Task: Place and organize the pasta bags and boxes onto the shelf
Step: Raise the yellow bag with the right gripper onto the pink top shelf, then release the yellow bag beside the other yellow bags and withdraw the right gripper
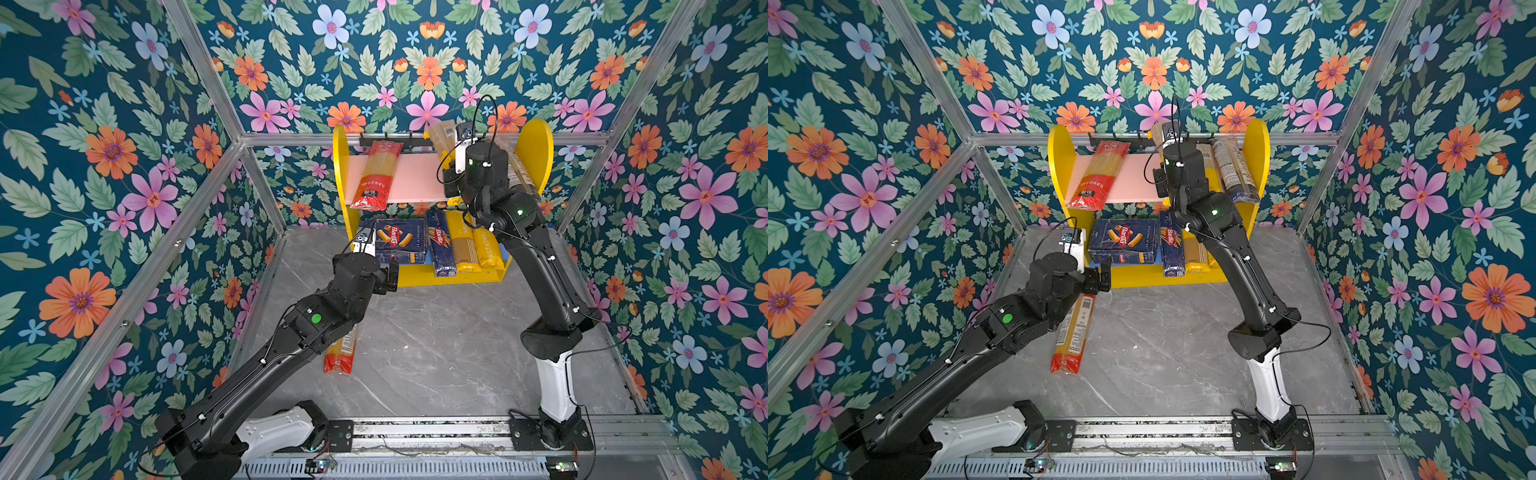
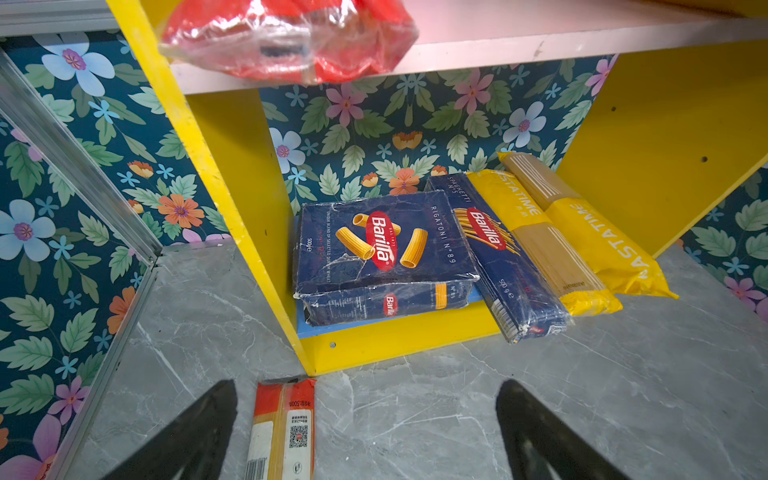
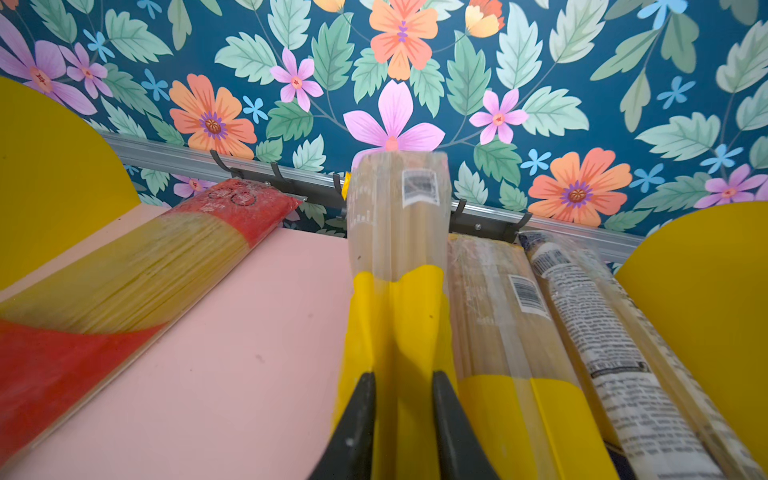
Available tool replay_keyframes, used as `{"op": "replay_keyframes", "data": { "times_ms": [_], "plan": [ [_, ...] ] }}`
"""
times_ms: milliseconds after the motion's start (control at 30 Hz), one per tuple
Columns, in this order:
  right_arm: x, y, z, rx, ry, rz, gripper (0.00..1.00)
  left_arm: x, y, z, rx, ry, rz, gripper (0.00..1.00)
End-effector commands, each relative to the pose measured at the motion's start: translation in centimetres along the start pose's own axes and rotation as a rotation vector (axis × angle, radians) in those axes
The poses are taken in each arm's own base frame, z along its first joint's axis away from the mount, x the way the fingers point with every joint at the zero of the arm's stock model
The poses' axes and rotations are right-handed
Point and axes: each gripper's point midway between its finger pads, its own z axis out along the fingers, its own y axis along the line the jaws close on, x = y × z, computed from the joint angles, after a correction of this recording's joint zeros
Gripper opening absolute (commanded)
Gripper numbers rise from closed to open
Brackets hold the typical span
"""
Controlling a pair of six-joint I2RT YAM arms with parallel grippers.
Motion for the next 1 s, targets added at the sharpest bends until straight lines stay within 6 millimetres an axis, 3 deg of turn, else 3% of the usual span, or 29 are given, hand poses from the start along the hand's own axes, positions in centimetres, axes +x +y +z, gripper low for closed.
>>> {"op": "replay_keyframes", "data": {
  "times_ms": [0,200,367,500,567,700,833,933,967],
  "plan": [
    [-3.7,-0.6,0.1,-0.005,-0.148,0.129,0.24,-0.4,0.1,0.0,-0.006,-0.019,-0.005,1.0],
    [-2.8,-0.7,1.6,-0.016,-0.132,0.16,0.27,0.1,0.3,0.4,-0.021,-0.007,0.007,1.0],
    [-2.5,-0.8,1.4,-0.01,-0.119,0.158,0.47,0.4,0.7,0.4,-0.03,-0.002,0.011,1.0],
    [-3.0,-0.6,0.0,-0.047,-0.115,0.167,0.62,0.4,1.0,0.1,-0.038,-0.004,0.004,1.0],
    [-3.3,-0.2,-1.2,-0.056,-0.115,0.144,0.71,0.8,1.4,-0.1,-0.05,0.002,-0.003,1.0],
    [-3.2,1.9,-4.0,-0.063,-0.108,0.046,0.79,2.1,2.6,-0.7,-0.08,0.019,-0.019,1.0],
    [-0.9,4.9,-7.6,-0.129,-0.054,-0.001,0.87,4.4,4.1,-0.9,-0.124,0.06,-0.04,1.0],
    [2.0,7.2,-10.3,-0.169,-0.012,-0.027,0.98,6.7,5.4,-0.6,-0.165,0.117,-0.055,1.0],
    [1.8,6.7,-12.0,-0.173,-0.022,-0.014,0.99,7.4,5.7,-0.4,-0.17,0.139,-0.061,1.0]
  ]
}}
